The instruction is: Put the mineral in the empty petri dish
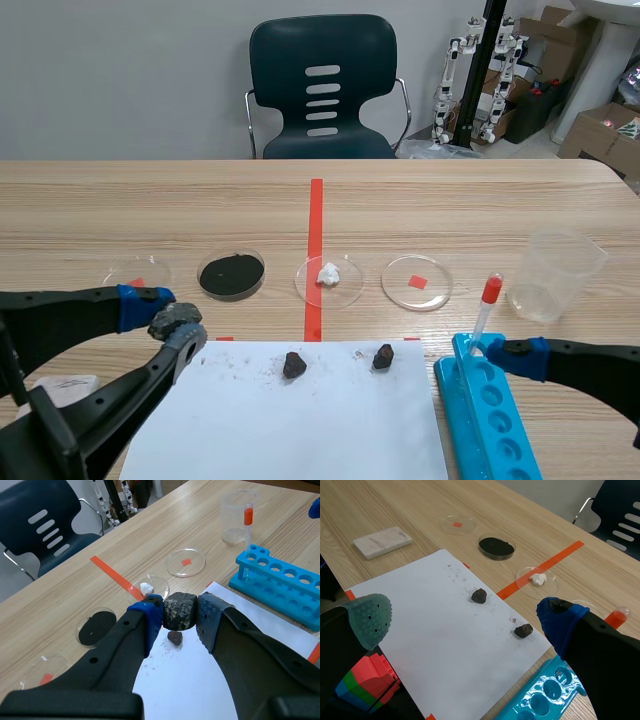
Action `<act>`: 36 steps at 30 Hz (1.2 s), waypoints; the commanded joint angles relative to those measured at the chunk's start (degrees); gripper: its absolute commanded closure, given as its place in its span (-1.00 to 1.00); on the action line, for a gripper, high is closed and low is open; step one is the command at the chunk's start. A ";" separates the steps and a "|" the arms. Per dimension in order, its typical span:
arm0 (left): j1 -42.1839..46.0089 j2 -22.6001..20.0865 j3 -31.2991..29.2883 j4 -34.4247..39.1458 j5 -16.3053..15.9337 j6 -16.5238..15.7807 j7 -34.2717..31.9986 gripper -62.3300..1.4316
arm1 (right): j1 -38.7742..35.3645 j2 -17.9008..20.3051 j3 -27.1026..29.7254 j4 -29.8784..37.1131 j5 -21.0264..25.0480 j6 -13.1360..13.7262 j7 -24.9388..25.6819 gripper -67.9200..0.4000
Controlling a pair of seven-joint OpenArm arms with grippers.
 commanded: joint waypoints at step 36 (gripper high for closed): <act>-19.58 5.18 0.09 -10.23 -18.58 8.09 31.06 0.53 | 0.02 -0.15 0.48 1.29 0.61 -0.24 1.05 -0.79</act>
